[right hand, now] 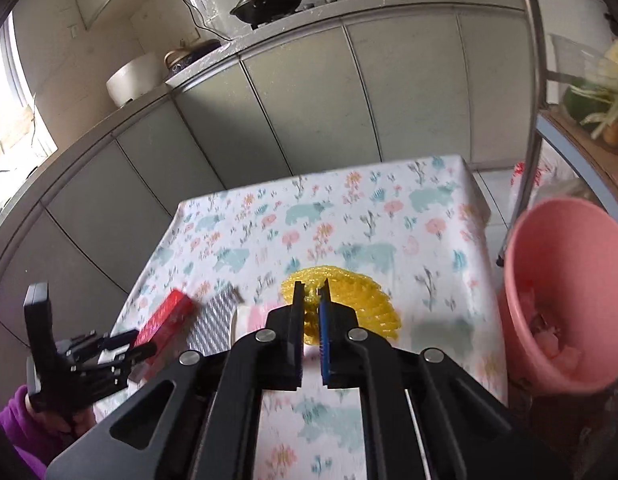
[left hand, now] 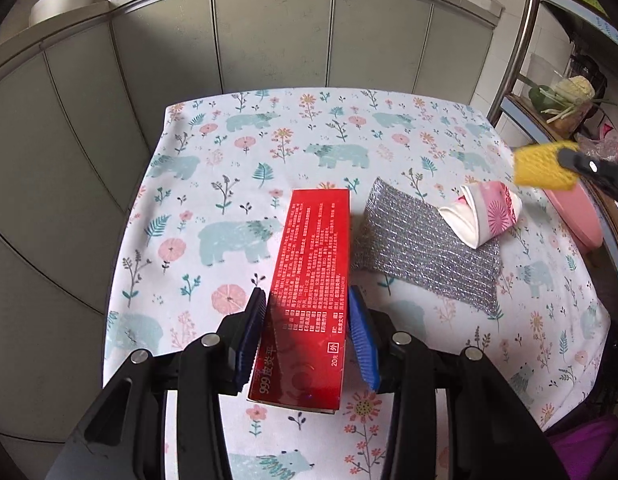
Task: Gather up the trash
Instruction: 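Grasp the red box with the left tool while the right tool grasps the yellow mesh net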
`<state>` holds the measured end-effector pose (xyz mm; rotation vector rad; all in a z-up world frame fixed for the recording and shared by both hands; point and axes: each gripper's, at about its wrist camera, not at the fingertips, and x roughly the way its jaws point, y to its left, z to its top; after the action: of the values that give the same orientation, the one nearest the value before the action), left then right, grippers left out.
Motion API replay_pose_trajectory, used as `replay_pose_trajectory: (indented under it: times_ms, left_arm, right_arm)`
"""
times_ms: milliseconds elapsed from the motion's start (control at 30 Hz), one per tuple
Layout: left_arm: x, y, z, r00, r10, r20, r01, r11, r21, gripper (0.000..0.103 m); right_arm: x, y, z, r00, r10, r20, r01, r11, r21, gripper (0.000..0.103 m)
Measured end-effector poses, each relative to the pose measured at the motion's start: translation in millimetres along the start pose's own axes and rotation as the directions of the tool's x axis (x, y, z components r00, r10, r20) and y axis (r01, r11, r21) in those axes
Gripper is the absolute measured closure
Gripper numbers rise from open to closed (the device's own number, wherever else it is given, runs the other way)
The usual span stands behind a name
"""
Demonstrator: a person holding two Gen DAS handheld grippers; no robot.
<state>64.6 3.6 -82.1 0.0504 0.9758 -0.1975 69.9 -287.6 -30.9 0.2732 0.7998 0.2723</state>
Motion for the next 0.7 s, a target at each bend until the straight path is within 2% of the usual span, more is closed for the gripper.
replay_pose_trajectory:
  times_ms: [67,167,233,333,400,567,700]
  left_arm:
    - [1,-4,-1,1.0,-0.002,-0.011,0.002,1.0,0.007,0.061]
    - [5,-9,-1,0.999,-0.02,-0.045,0.021,1.0,0.007,0.055]
    - [6,-11,-1,0.998,-0.022,-0.067,0.023,1.0,0.016,0.051]
    - [4,-11,0,0.996,-0.035,-0.077,0.036,0.999,0.013,0.048]
    - [1,-7,1,0.996,-0.047,-0.081,0.047,0.999,0.002,0.046]
    - [-7,4,5,0.995,-0.057,-0.083,0.054,0.998,-0.031,0.046]
    - [-9,9,12,0.996,-0.054,-0.075,0.051,0.998,-0.034,0.046]
  right_arm:
    - [0,-4,-18,0.999,-0.01,-0.042,0.01,1.0,0.004,0.097]
    - [4,-6,-35,0.994,-0.017,-0.108,0.017,1.0,0.0,0.096]
    - [7,-4,-42,0.988,-0.019,-0.152,0.017,1.0,-0.014,0.09]
    - [8,-3,-50,0.977,-0.007,-0.214,0.0,0.999,-0.036,0.074]
    - [4,-2,-56,0.973,-0.003,-0.231,-0.009,0.999,-0.051,0.066]
    - [-18,-3,-54,0.96,0.04,-0.278,-0.063,0.995,-0.072,0.064]
    - [-41,-2,-40,0.969,0.045,-0.245,-0.072,0.992,-0.102,0.063]
